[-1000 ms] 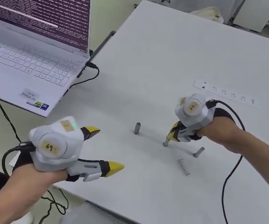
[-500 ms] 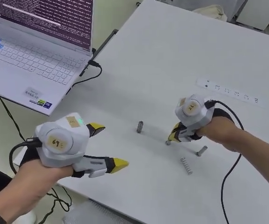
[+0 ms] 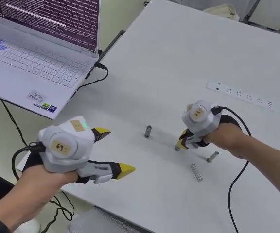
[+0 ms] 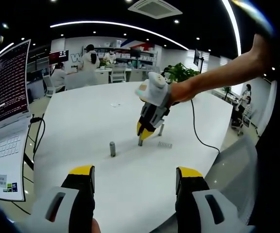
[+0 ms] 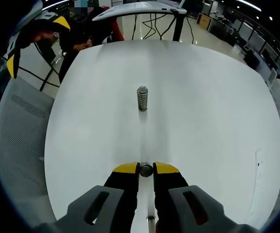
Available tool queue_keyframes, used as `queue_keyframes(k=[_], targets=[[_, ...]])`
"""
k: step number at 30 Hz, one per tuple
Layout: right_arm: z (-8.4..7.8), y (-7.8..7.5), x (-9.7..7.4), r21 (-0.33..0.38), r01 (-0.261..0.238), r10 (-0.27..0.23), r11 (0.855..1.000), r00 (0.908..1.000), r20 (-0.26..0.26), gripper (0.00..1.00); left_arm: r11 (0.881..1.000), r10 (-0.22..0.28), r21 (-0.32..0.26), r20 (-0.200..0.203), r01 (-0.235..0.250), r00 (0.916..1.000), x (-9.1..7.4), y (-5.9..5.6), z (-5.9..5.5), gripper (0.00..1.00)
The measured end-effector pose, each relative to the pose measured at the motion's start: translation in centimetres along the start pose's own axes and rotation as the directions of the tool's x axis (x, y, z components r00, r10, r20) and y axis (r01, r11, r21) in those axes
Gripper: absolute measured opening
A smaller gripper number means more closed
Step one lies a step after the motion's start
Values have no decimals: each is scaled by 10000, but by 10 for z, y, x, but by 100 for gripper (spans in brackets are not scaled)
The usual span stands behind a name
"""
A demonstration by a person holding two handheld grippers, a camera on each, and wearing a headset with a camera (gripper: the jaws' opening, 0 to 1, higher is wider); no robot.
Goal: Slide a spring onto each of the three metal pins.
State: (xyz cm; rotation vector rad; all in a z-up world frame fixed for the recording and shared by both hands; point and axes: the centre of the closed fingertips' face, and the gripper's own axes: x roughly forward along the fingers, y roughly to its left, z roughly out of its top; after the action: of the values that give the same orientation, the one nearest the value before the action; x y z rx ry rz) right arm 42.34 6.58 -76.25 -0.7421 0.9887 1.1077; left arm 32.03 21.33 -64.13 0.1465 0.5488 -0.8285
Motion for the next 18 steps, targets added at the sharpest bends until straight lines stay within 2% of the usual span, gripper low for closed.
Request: queue_keyframes(k=[12,18], targets=[[-3,2,-1,-30,-54,54,10000,10000,-62,12,10000,-12,-17,-47,12,10000,0,0,-1,64],[-4,1,-9,-21,-1,1,10000,10000,-10,17,10000,-54,15,-23,54,10000,1,-1,1,64]])
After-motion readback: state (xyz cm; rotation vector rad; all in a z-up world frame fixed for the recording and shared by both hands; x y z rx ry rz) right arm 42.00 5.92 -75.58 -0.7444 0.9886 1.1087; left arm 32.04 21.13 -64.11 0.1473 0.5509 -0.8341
